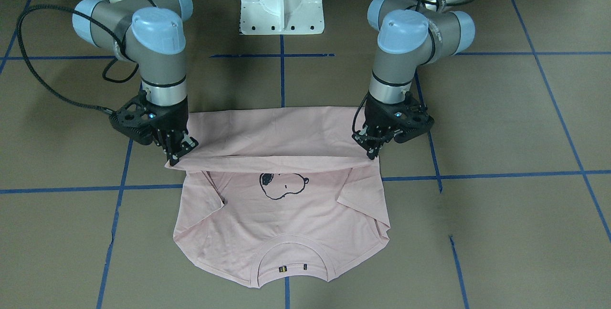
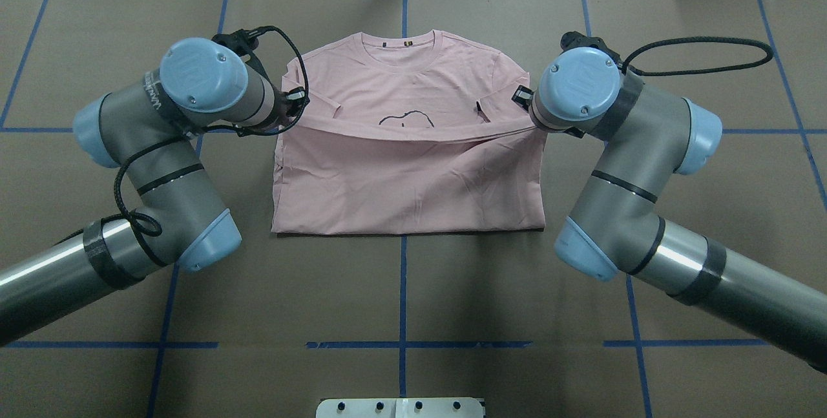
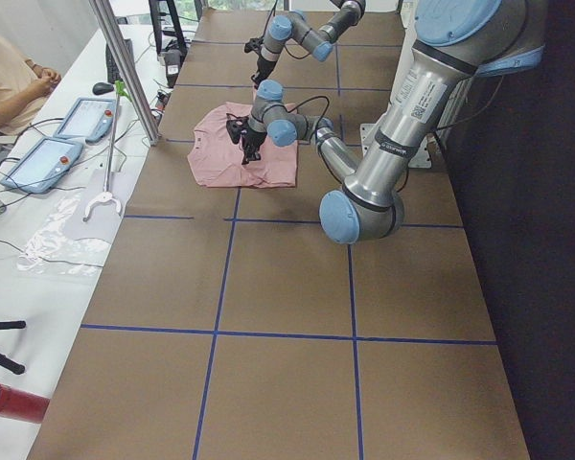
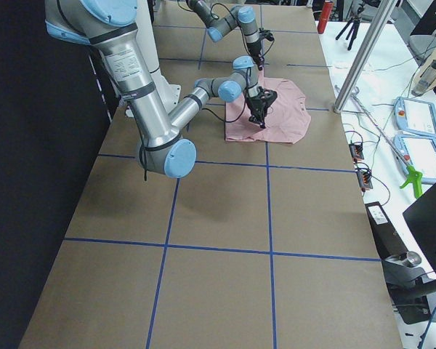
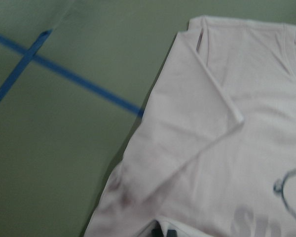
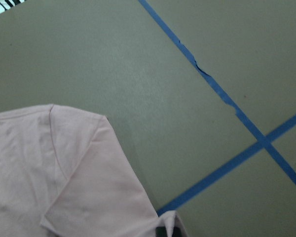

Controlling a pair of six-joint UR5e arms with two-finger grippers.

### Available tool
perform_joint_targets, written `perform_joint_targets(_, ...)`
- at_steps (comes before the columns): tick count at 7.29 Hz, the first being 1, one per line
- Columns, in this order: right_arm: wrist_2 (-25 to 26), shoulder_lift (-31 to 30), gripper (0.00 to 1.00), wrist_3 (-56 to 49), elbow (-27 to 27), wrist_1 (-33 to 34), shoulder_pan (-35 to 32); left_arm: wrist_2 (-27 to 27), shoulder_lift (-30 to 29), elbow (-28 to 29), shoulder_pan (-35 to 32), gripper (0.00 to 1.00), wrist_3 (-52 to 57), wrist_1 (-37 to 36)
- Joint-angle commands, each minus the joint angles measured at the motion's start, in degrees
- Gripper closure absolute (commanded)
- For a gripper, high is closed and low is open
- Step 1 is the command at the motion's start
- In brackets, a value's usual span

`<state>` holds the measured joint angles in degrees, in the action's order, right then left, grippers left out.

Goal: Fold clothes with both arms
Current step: 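Lift the hem with both grippers and fold it toward the collar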

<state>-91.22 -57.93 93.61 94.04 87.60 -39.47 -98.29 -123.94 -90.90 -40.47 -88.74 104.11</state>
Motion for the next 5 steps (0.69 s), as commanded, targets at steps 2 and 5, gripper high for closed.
perform_joint_targets(2, -0.1, 10.9, 1.00, -1.7, -19.1, -5.1, -3.7, 3.5, -4.9, 12.1, -4.6, 1.00, 6.5, 5.9)
perform_joint_targets(5, -0.1, 15.8, 1.00, -1.9, -29.8, -9.9, -4.2, 4.8, -9.2, 22.4, -4.5, 1.00, 8.4, 11.4)
